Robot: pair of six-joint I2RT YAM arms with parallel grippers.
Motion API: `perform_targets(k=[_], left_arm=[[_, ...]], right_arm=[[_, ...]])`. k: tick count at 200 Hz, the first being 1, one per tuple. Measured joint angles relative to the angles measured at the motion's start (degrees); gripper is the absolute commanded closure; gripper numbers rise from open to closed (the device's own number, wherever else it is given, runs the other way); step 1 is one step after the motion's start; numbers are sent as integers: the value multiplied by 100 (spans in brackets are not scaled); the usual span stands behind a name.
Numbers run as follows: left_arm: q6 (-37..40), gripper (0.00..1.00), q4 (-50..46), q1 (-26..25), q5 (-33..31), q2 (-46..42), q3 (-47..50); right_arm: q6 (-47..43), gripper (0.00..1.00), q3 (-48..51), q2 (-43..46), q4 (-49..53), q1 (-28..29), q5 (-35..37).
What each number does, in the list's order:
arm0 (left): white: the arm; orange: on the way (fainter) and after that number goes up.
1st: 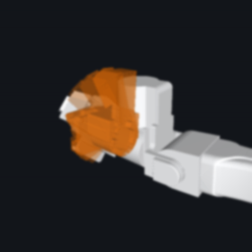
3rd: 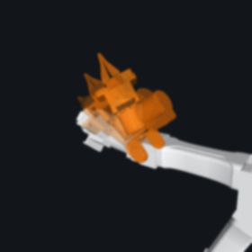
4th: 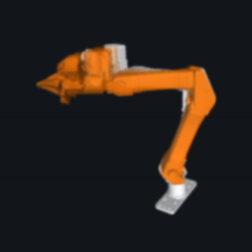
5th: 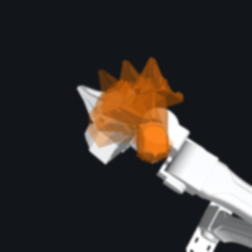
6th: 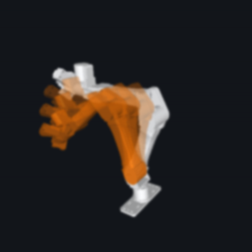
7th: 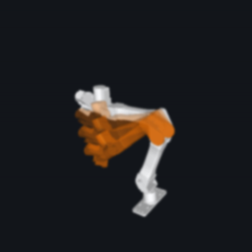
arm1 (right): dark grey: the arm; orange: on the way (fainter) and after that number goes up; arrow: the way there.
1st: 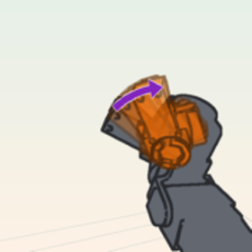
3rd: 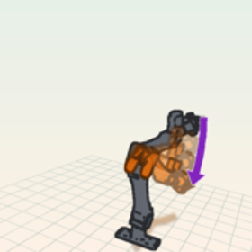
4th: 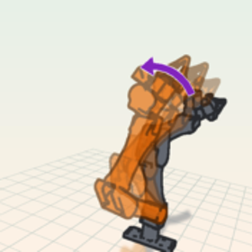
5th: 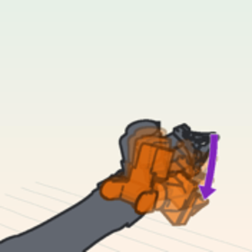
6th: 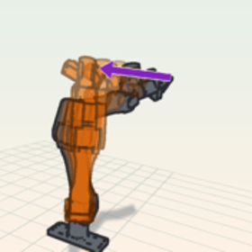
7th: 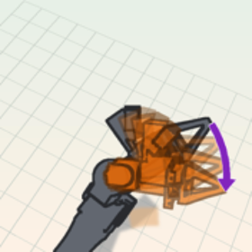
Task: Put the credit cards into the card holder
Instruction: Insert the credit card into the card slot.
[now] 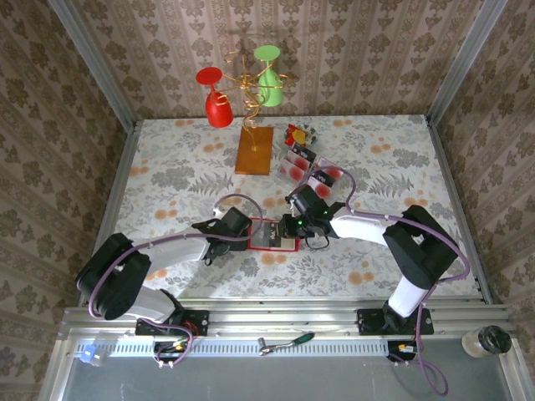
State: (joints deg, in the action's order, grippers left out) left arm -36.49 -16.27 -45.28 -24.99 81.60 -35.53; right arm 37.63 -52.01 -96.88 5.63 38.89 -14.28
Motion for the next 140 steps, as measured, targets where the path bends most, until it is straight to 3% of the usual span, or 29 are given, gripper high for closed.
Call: perform_targets(k=[140], left_arm=[[4, 0, 168, 4, 50, 199, -15]], right_arm=[[-149, 87, -721, -833, 365, 240, 63]])
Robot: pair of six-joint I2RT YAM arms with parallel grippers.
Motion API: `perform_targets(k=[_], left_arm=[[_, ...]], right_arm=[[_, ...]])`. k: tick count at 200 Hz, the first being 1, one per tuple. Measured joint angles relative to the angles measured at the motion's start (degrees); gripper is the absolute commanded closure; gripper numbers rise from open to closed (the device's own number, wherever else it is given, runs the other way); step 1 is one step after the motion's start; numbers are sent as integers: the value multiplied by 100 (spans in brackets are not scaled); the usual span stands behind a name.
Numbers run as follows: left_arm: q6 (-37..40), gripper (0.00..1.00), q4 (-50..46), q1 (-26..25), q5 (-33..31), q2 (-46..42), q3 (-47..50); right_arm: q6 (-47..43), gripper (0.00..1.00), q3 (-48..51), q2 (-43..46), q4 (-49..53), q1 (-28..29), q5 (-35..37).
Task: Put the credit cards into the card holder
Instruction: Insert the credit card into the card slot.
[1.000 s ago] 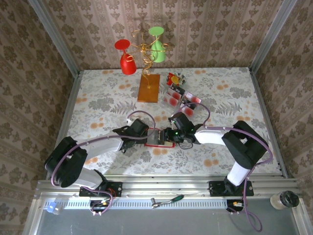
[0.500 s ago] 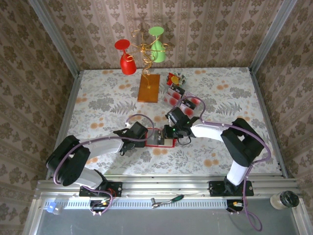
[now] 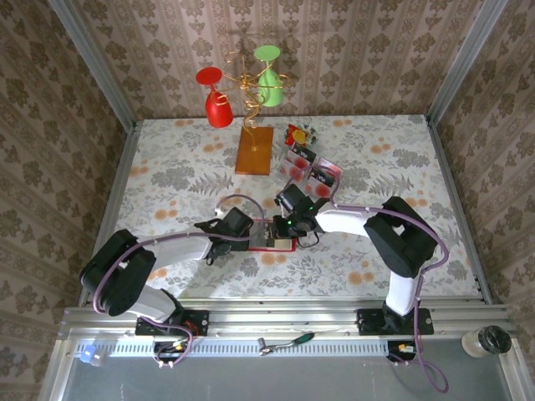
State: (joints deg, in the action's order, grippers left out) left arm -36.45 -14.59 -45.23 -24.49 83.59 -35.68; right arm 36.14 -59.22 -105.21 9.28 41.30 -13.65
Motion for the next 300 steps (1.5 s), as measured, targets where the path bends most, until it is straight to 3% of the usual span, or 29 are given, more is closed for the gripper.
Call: perform_targets(k=[71, 122, 209, 300], left_arm=[[-2, 0, 55, 0, 2, 31, 0], [-2, 0, 22, 0, 4, -22, 2], [0, 1, -55, -7, 92, -245, 2], [4, 1, -42, -81, 142, -63, -245]], right_arm=[[44, 87, -332, -249, 9, 173, 0], [44, 86, -46, -33, -22, 166, 17], [-153, 86, 730, 494, -302, -221, 13], [-448, 88, 525, 649, 170, -352, -4]])
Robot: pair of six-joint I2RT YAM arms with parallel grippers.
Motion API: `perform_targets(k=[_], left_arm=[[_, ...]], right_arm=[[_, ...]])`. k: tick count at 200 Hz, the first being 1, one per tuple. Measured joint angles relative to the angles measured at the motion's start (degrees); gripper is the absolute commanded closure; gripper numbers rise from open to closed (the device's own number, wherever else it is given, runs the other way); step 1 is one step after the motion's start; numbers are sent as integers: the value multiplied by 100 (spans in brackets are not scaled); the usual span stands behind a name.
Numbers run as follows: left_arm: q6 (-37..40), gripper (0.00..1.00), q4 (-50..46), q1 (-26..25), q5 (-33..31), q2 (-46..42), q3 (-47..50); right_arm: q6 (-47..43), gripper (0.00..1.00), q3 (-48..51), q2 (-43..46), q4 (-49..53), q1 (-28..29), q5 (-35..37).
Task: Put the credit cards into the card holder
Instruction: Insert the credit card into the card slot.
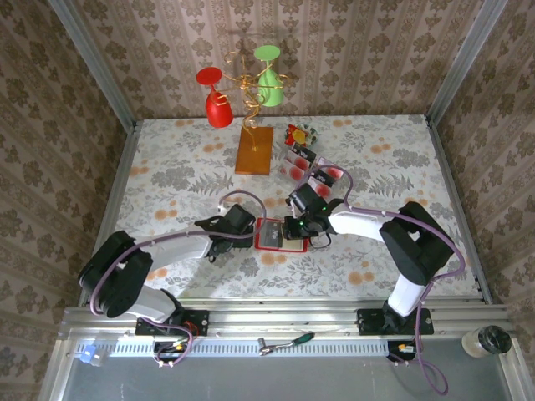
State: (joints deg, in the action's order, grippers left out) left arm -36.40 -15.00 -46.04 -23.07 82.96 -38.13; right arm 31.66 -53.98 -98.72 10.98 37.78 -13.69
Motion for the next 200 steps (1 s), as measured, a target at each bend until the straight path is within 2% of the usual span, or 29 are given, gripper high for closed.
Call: perform_targets(k=[106, 200], left_arm=[[35, 1, 195, -33, 90, 476, -140], [37, 1, 267, -55, 76, 507, -140]], right_arm=[[114, 89, -417, -525, -48, 107, -66], [173, 88, -715, -807, -44, 258, -105]])
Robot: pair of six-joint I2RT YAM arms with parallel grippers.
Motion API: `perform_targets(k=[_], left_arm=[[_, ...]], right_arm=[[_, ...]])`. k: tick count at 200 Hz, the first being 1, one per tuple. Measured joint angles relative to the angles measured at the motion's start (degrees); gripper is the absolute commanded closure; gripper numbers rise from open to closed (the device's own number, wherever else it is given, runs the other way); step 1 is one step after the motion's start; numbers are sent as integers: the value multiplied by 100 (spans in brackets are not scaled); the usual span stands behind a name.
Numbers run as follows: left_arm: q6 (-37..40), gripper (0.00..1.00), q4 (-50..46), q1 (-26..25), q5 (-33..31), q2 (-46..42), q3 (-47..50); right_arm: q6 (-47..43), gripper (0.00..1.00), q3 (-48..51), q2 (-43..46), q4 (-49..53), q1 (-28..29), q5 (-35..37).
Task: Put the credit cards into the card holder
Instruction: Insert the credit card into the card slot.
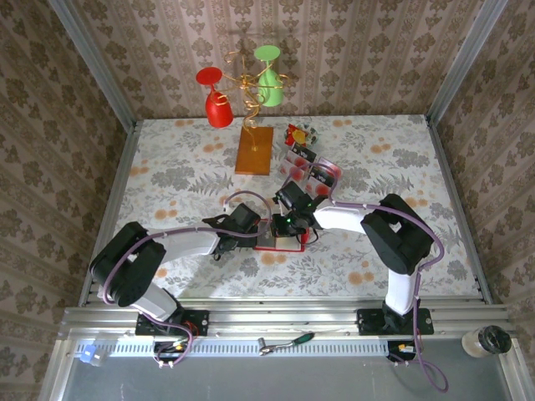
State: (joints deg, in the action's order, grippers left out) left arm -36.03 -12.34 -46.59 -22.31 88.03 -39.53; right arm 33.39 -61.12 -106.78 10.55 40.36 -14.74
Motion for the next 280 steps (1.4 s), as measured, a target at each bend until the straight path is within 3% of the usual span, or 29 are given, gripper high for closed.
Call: perform_targets(k=[91, 280], left_arm=[[-4, 1, 44, -22, -17, 0, 13], [-4, 1, 129, -26, -17, 31, 13]], right_arm=[[-22, 88, 15, 420, 175, -155, 68], [-44, 88, -450, -203, 376, -136, -11]])
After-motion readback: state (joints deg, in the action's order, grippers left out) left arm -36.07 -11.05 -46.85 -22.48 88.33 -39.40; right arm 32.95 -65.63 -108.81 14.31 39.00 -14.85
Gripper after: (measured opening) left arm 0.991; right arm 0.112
